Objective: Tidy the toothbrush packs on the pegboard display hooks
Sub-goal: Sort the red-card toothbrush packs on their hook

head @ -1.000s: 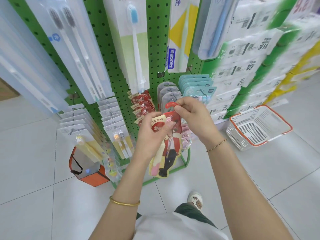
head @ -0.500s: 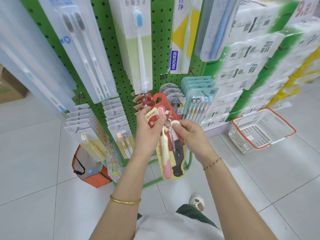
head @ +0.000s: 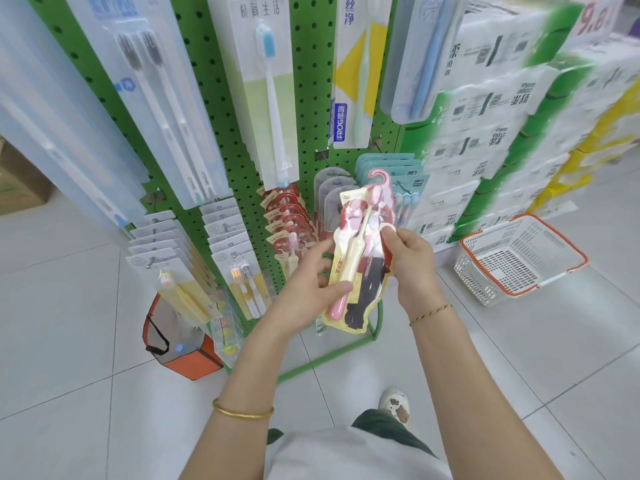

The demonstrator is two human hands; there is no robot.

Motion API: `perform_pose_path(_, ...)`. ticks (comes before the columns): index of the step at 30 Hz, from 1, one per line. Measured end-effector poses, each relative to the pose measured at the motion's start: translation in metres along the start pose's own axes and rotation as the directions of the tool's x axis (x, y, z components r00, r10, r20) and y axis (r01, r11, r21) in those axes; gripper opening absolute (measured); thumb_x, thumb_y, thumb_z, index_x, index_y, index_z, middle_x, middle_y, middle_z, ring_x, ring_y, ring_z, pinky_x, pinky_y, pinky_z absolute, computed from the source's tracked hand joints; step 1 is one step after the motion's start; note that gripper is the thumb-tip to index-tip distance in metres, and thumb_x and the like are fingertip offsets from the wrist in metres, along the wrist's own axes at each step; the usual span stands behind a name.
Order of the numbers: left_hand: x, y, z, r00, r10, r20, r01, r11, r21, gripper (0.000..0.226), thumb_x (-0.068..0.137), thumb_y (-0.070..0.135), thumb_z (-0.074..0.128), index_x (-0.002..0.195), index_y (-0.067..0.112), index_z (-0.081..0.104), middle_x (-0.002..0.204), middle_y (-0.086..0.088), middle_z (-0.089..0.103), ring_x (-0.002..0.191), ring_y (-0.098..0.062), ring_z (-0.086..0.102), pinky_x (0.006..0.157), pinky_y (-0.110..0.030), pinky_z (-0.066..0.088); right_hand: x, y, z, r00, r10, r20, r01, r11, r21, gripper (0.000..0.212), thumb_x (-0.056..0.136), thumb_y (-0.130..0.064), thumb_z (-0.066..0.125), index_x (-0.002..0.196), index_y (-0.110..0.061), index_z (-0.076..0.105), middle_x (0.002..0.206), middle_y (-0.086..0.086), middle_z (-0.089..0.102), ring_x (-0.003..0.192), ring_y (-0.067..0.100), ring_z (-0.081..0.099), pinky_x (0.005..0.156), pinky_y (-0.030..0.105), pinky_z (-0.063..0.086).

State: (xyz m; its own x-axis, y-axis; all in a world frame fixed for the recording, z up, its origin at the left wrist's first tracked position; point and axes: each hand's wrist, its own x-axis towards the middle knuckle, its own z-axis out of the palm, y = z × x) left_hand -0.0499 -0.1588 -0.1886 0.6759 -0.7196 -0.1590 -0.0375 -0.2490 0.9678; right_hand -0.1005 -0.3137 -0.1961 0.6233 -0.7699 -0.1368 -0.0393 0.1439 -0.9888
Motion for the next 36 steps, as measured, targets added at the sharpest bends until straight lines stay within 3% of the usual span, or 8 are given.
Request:
perform_pose_path(4, -0.005, 0.004, 0.0, 0.999, 0.015, 0.048, -0.022, 0.988, 0.155, 0.087, 0.086, 0.0, 0.065, 0.147, 0.037, 0.016, 0.112, 0.016, 0.047, 0.077, 0.01, 0.058, 0.07, -0.016, 0.051, 0.007, 0.002, -0.001, 0.996, -0.018, -0.085, 0.015, 0.999, -0.034, 0.038, 0.095, -0.02, 0.054, 0.078, 0.014, 0.05, 0.07, 0.011, 0.039, 0.065, 0.02, 0.032, 0.059, 0.029, 0.027)
perform_pose_path(8, -0.004, 0.004, -0.003, 0.995, 0.047, 0.089, -0.079, 0.916, 0.393, 0.092, 0.081, 0.009, 0.072, 0.146, 0.042, 0.017, 0.145, 0.005, 0.028, 0.12, -0.007, 0.038, 0.101, -0.023, 0.032, 0.006, 0.002, 0.001, 0.987, -0.063, -0.145, 0.051, 0.995, -0.082, 0.033, 0.095, -0.019, 0.052, 0.068, -0.002, 0.047, 0.065, 0.01, 0.033, 0.062, 0.019, 0.028, 0.056, 0.029, 0.024)
perform_pose_path(16, -0.006, 0.002, 0.002, 0.988, 0.139, 0.063, -0.149, 0.776, 0.613, 0.1, 0.076, 0.033, 0.078, 0.15, 0.027, 0.011, 0.151, 0.013, 0.01, 0.136, -0.005, 0.02, 0.099, -0.017, 0.021, 0.0, 0.001, 0.008, 0.982, -0.058, -0.18, 0.043, 0.995, -0.089, 0.037, 0.096, -0.019, 0.05, 0.065, -0.002, 0.043, 0.059, 0.009, 0.034, 0.055, 0.016, 0.029, 0.046, 0.022, 0.026)
perform_pose_path(20, -0.004, 0.003, 0.004, 0.977, 0.213, -0.003, -0.153, 0.714, 0.683, 0.087, 0.081, 0.021, 0.068, 0.149, 0.02, 0.014, 0.153, 0.003, 0.014, 0.14, -0.016, 0.021, 0.11, -0.026, 0.022, -0.007, -0.001, 0.013, 0.987, -0.058, -0.15, 0.051, 0.998, -0.044, 0.029, 0.094, -0.02, 0.054, 0.069, -0.007, 0.046, 0.06, 0.009, 0.035, 0.053, 0.016, 0.03, 0.049, 0.026, 0.028)
perform_pose_path(24, -0.003, 0.006, 0.003, 0.973, 0.228, -0.022, -0.159, 0.742, 0.652, 0.075, 0.086, 0.009, 0.052, 0.15, 0.019, 0.014, 0.15, 0.002, 0.026, 0.134, -0.019, 0.028, 0.11, -0.034, 0.028, -0.012, -0.004, 0.017, 0.996, -0.036, -0.085, 0.043, 0.996, 0.084, 0.035, 0.095, -0.035, 0.053, 0.075, -0.007, 0.052, 0.062, 0.005, 0.044, 0.054, 0.013, 0.042, 0.053, 0.024, 0.038)
perform_pose_path(27, -0.005, 0.016, 0.003, 0.986, 0.166, -0.028, -0.14, 0.9, 0.412, 0.059, 0.093, 0.005, 0.042, 0.146, 0.023, 0.024, 0.117, 0.011, 0.044, 0.102, -0.011, 0.05, 0.081, -0.02, 0.041, -0.011, -0.005, 0.02, 1.0, 0.013, -0.025, -0.01, 0.994, 0.113, 0.046, 0.099, -0.047, 0.036, 0.086, -0.011, 0.062, 0.081, 0.005, 0.064, 0.07, 0.015, 0.056, 0.063, 0.027, 0.046)
perform_pose_path(31, -0.007, 0.022, 0.003, 0.995, 0.095, 0.028, -0.093, 0.994, -0.063, 0.047, 0.097, -0.004, 0.03, 0.132, 0.027, 0.034, 0.117, 0.018, 0.05, 0.103, 0.002, 0.06, 0.089, -0.017, 0.05, -0.01, -0.006, 0.023, 0.995, 0.069, 0.068, -0.077, 0.99, 0.117, 0.022, 0.101, -0.03, 0.041, 0.101, -0.014, 0.056, 0.093, 0.007, 0.066, 0.073, 0.011, 0.062, 0.06, 0.023, 0.05)
perform_pose_path(36, -0.006, 0.019, -0.005, 0.998, -0.006, 0.06, 0.01, 0.998, -0.057, 0.037, 0.096, -0.001, 0.041, 0.122, 0.023, 0.051, 0.115, 0.007, 0.063, 0.096, -0.003, 0.062, 0.08, -0.018, 0.051, -0.012, -0.003, 0.022, 0.989, 0.002, 0.148, -0.026, 0.986, 0.167, 0.013, 0.098, -0.01, 0.047, 0.099, -0.003, 0.058, 0.08, 0.006, 0.063, 0.058, 0.006, 0.062, 0.048, 0.023, 0.05)
